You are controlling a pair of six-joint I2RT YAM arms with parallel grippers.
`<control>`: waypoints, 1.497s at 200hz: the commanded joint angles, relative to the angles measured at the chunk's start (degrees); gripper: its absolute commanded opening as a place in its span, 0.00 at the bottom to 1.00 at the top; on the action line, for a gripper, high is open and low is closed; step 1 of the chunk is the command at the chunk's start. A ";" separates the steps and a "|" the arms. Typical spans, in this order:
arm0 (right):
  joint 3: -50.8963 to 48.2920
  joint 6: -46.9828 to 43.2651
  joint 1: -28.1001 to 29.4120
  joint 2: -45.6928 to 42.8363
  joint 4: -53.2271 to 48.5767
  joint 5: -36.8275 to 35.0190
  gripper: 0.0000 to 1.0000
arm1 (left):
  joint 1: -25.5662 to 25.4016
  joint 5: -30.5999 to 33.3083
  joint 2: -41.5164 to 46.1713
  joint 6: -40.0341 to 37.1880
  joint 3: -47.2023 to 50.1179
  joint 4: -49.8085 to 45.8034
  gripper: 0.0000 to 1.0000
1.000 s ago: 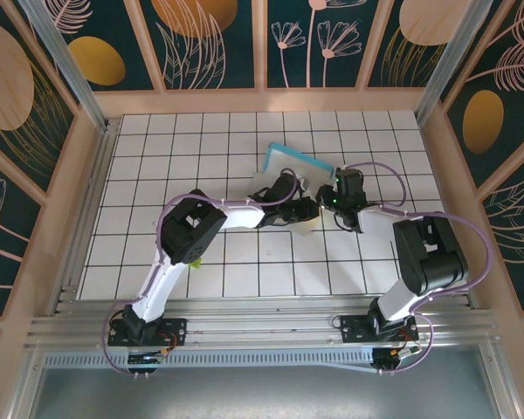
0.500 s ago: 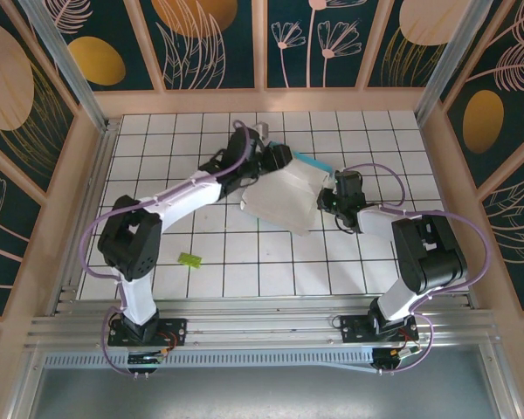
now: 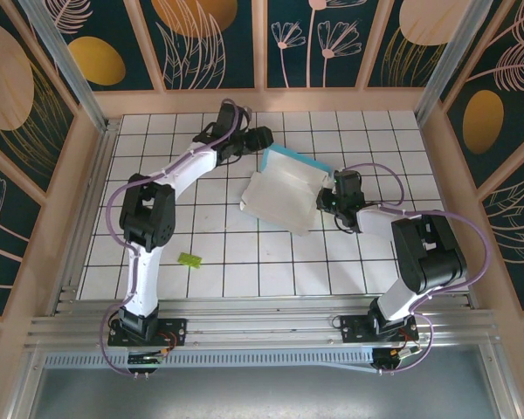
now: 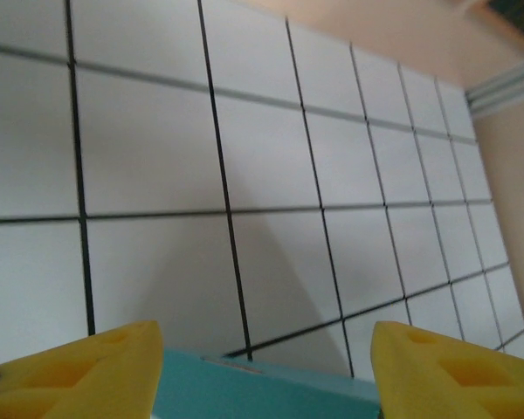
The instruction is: Fold the paper box
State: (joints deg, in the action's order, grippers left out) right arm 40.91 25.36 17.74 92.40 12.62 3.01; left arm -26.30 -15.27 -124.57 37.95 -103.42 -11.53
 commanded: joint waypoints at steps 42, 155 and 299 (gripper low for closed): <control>2.58 -1.02 0.87 2.01 -1.54 -0.20 0.17 | -0.50 -8.21 0.66 0.09 2.72 0.92 0.54; 4.92 -5.31 1.27 5.18 -2.57 -4.84 0.31 | -0.50 -10.41 3.90 4.78 10.23 7.41 0.50; -3.53 -23.89 -9.03 -25.95 -6.10 7.29 0.64 | -0.53 -9.95 3.03 4.49 9.02 6.66 0.50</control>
State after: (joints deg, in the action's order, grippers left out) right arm 40.16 12.49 14.96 71.46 5.06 3.92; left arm -26.59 -23.83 -122.63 42.26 -93.95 -4.25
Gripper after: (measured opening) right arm 0.659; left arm 0.499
